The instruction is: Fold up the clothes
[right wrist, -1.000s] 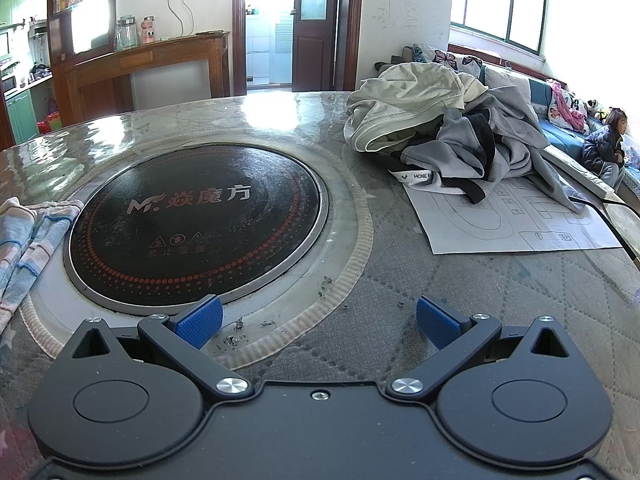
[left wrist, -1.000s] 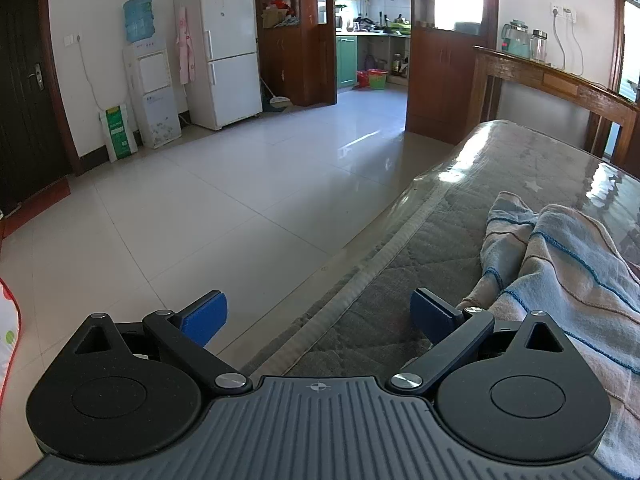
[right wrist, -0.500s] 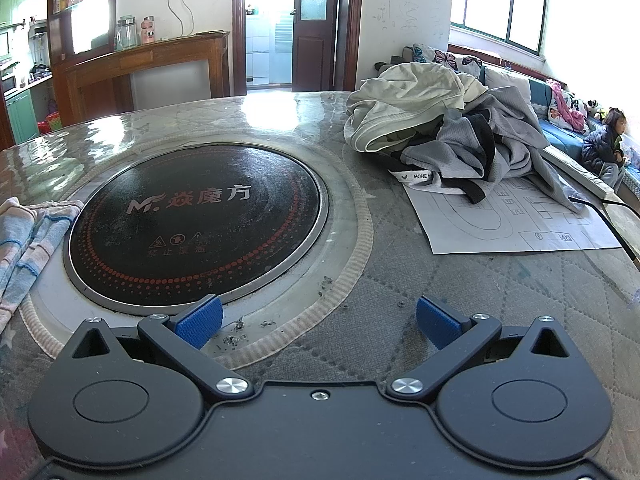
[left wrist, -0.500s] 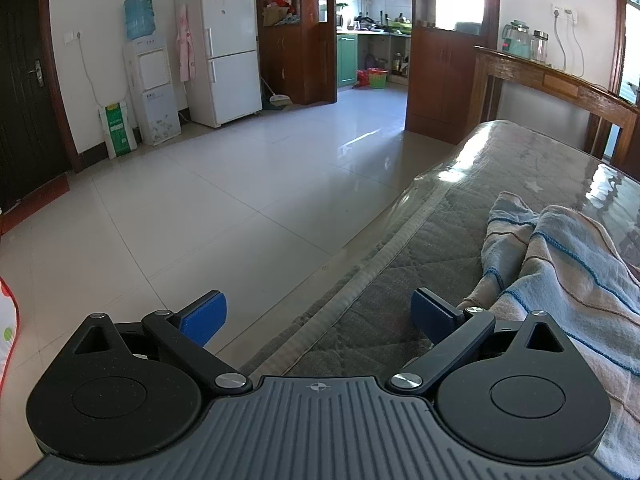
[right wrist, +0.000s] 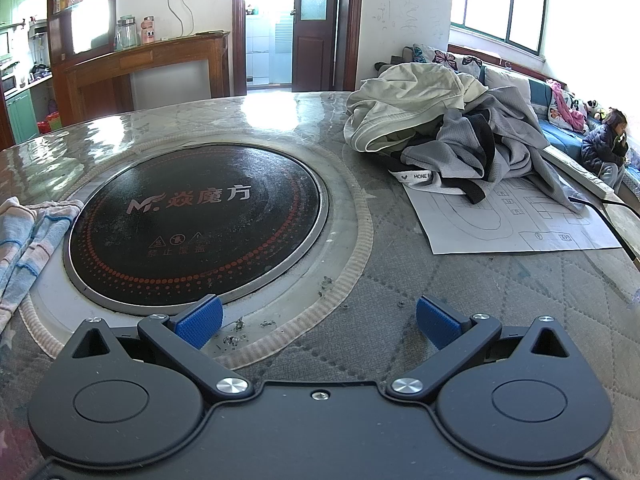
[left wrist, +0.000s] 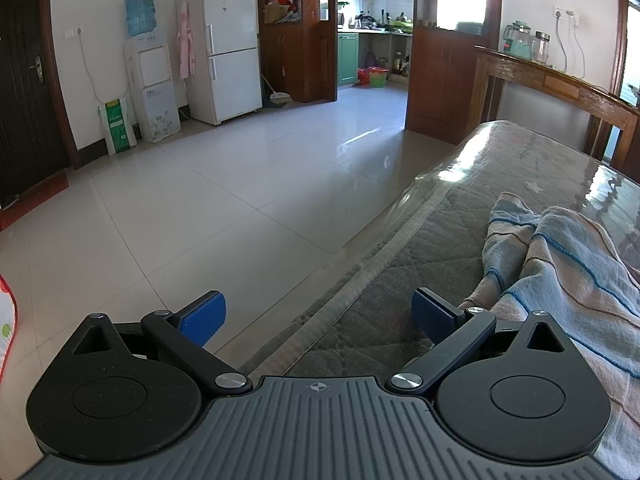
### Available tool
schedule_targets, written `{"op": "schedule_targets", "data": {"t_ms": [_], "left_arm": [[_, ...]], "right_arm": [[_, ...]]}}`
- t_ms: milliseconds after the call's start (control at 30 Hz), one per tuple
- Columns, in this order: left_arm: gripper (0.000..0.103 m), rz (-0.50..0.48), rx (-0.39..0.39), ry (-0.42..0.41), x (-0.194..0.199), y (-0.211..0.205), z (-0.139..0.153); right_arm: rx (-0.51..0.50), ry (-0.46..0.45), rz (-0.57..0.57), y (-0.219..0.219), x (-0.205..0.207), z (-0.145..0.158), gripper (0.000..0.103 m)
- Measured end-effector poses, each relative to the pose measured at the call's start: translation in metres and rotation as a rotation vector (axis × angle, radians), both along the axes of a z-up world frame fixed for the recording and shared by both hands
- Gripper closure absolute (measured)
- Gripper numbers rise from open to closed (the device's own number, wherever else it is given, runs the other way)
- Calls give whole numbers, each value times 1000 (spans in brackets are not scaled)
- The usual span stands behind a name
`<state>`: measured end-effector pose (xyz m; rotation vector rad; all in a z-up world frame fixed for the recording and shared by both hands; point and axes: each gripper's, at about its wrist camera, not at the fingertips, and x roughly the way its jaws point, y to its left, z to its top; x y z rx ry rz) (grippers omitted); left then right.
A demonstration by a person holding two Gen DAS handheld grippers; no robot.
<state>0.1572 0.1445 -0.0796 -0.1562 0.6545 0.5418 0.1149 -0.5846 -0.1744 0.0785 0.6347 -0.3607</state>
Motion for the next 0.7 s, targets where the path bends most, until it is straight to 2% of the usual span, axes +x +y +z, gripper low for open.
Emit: {"op": "schedule_targets", "data": {"t_ms": [700], "left_arm": [[2,-7,-3,36,4,14,3]], "right_arm": [[0,0,0,0,0,0,0]]}}
